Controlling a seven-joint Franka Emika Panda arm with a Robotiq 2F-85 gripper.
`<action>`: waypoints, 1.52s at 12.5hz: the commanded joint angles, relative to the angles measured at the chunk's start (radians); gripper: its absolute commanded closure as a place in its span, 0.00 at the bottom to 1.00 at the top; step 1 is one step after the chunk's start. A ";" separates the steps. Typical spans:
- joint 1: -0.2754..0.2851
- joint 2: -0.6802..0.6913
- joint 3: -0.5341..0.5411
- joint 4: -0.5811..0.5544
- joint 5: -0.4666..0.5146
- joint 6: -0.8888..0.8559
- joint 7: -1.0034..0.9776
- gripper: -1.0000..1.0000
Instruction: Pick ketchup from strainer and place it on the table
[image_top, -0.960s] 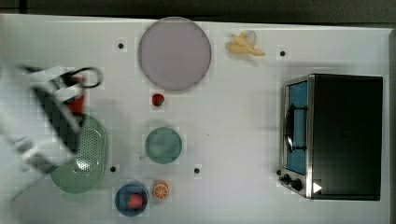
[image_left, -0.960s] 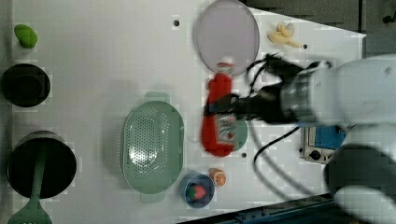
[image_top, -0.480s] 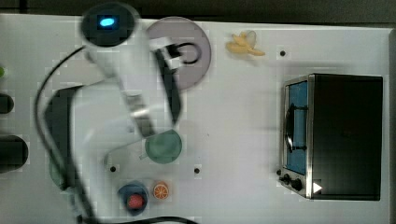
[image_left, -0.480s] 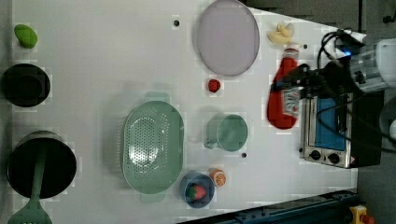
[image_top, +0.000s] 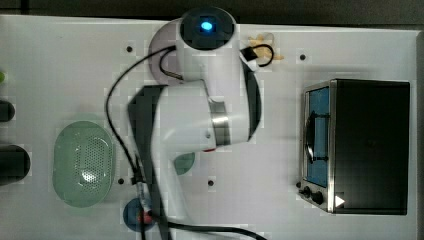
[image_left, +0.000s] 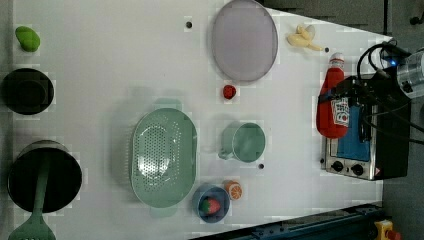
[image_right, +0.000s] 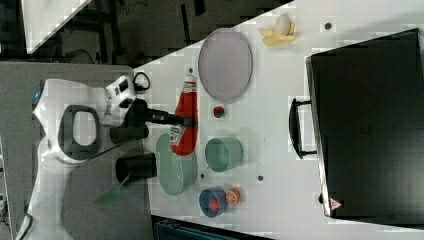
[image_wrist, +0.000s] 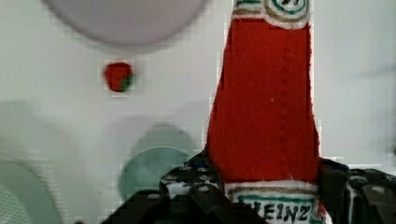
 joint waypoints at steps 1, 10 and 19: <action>-0.023 -0.018 -0.022 -0.110 0.001 0.123 -0.109 0.43; -0.034 0.047 -0.129 -0.437 -0.001 0.587 -0.103 0.20; -0.035 -0.168 -0.103 -0.218 0.012 0.377 0.001 0.00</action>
